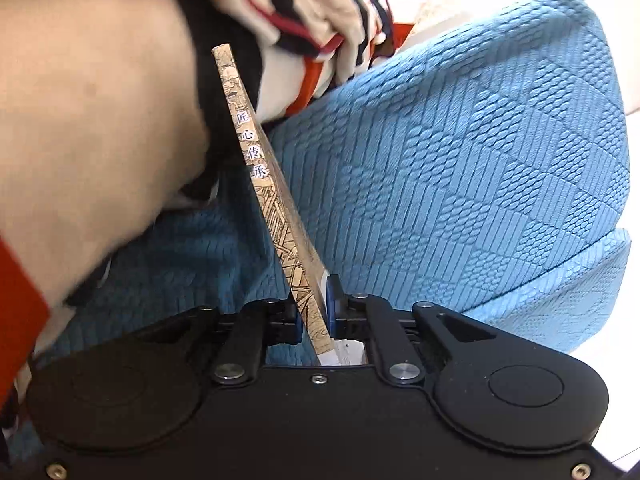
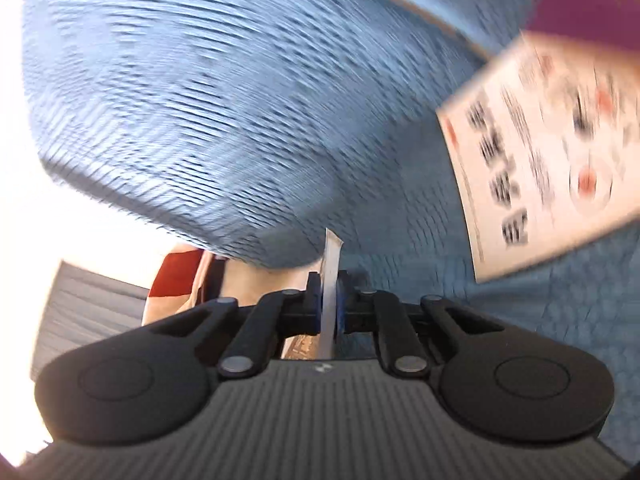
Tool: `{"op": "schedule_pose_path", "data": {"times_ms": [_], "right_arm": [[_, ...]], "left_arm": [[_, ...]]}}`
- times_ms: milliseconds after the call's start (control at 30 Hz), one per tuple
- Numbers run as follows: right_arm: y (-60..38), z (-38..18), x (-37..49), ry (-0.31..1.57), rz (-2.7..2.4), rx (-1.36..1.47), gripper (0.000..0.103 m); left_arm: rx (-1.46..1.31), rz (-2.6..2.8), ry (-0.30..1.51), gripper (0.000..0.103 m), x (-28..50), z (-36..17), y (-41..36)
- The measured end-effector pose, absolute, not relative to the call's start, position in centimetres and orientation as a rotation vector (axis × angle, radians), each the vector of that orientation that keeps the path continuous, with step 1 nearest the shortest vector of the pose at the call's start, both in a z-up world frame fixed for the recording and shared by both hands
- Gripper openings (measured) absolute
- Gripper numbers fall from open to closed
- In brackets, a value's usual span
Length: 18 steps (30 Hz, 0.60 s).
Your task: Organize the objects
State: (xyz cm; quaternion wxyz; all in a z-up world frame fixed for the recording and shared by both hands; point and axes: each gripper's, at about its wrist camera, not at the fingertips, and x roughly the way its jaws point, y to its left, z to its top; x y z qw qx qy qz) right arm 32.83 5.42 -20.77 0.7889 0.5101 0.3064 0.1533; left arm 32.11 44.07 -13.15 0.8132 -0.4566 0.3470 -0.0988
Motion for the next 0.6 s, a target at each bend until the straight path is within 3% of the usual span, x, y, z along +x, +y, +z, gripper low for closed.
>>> {"op": "schedule_pose_path", "data": {"times_ms": [600], "right_arm": [[2.8,-8.7,25.0,0.465,0.301,0.762,0.009]], "left_arm": [[-0.881,-0.358,0.732,0.011,27.9,-6.7,39.8]]}}
